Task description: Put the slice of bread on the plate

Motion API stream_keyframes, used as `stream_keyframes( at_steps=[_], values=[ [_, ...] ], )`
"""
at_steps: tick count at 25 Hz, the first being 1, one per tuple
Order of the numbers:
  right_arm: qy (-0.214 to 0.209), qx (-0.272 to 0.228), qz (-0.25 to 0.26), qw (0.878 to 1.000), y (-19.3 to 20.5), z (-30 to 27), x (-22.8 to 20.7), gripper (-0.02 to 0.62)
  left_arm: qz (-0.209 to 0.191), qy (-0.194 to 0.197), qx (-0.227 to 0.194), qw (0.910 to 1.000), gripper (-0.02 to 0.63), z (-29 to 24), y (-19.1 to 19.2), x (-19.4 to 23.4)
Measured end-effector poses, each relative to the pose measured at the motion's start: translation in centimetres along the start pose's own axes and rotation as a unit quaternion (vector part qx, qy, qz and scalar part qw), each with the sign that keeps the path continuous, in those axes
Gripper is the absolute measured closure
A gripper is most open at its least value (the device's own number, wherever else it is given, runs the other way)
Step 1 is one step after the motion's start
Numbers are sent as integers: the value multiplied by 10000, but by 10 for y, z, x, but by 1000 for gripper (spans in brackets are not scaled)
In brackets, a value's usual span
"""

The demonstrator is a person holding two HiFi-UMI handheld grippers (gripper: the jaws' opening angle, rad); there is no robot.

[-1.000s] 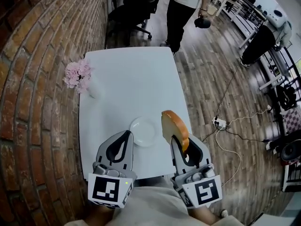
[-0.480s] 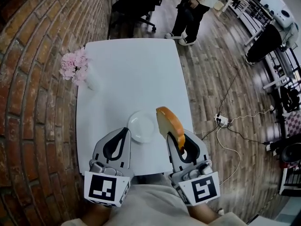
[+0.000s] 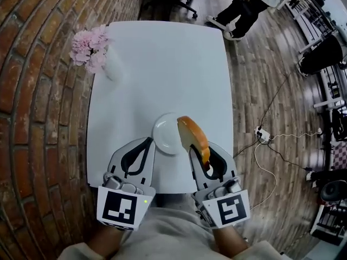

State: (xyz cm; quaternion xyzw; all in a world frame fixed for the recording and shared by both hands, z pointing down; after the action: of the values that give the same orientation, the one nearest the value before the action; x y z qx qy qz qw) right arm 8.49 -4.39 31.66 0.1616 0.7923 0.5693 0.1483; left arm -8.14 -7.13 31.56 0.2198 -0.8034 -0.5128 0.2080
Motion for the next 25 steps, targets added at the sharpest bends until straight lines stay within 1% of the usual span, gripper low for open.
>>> stream_keyframes(
  at_steps=[5,11,14,16,19,22,25],
  values=[
    [-179,253,-89,9995,16,-23,0,499,59,-41,117,9999,595,-6,12,7],
    [-551,636,-184,9963,42,-41,0,499,101,-44,364,9993,595,-17,29,13],
    [-707,745,-376,9940,48,-51,-1,500,149,-57,462,9988,595,-24,35,16],
    [-810,864,-478,9918,51,-58,-1,499,123,-43,518,9986,595,-28,38,17],
    [-1050,1116,-483,9870,63,-67,-1,499,163,-27,591,9981,595,-34,41,18],
    [-1192,1334,-590,9821,72,-75,-2,499,218,-7,649,9977,595,-38,44,18],
    [-1383,1448,-647,9776,77,-83,-2,499,254,5,679,9974,595,-40,45,20]
  ],
)
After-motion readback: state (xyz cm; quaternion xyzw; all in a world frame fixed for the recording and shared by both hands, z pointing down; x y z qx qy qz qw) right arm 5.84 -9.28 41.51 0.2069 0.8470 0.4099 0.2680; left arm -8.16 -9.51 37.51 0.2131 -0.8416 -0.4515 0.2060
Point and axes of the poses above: the fingertips, and each gripper's own axes: z backward along the fingers, x to its left, y out of its underside, the point moved 7 cm from there along z, backward along the fingers, and after that the axes turned 1 degree about x, right-handed, at the moved point
